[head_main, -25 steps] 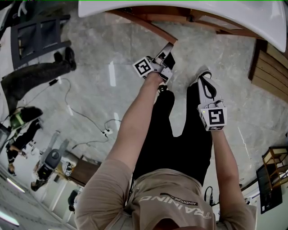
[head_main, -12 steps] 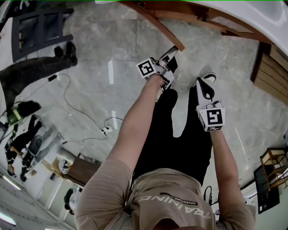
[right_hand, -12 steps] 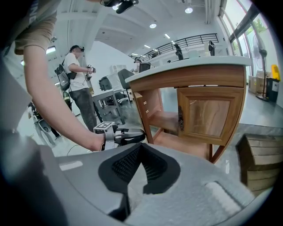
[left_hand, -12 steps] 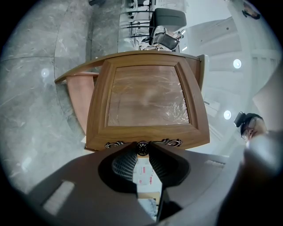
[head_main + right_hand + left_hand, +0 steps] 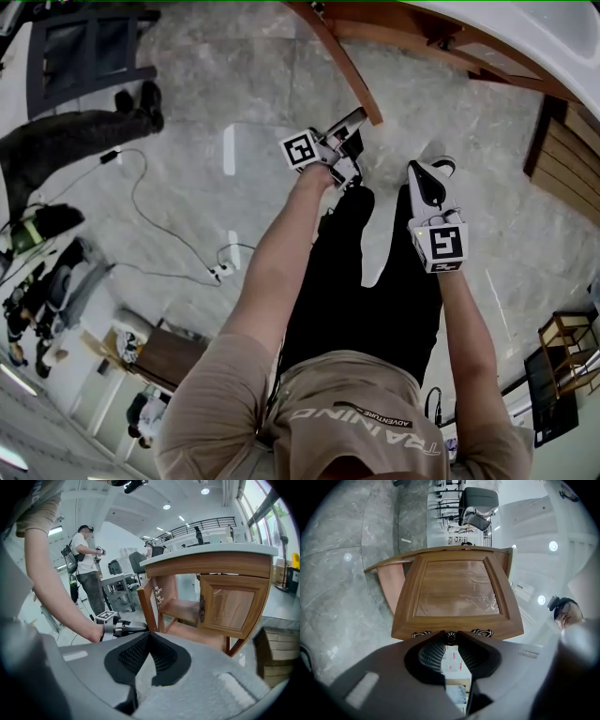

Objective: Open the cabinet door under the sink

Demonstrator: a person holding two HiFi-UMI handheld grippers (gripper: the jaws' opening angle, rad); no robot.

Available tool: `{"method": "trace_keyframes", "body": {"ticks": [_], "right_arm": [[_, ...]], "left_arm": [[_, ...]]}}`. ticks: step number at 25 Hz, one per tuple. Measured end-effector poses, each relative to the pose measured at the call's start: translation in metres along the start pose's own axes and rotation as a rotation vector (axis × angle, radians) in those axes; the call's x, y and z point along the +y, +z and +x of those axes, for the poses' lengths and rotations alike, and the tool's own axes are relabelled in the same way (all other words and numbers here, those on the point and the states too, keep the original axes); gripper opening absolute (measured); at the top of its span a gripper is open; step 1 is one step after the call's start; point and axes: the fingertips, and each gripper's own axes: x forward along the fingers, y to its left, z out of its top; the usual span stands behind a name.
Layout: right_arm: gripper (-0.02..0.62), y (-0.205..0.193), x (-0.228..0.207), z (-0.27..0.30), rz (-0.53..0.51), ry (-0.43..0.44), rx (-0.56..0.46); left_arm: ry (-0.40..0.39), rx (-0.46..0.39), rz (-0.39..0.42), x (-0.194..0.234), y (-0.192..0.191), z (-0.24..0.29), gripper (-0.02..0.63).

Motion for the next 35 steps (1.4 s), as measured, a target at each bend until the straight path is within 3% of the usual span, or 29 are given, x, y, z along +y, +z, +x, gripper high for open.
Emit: {"method": "trace_keyframes", "body": {"ticks": [5, 35], "right_arm": [[0.002, 0.004, 0.013, 0.009, -0.002, 0.004, 0.002], [0.002, 0.023, 0.061, 0.036, -0.100, 0.078, 0.054]], "left_arm": [[0.034, 0.036, 0.027, 0.004, 0.006, -0.020, 0.098], [0.104, 0.034, 0.057, -0.005, 0.076, -0.109, 0.101]]}}
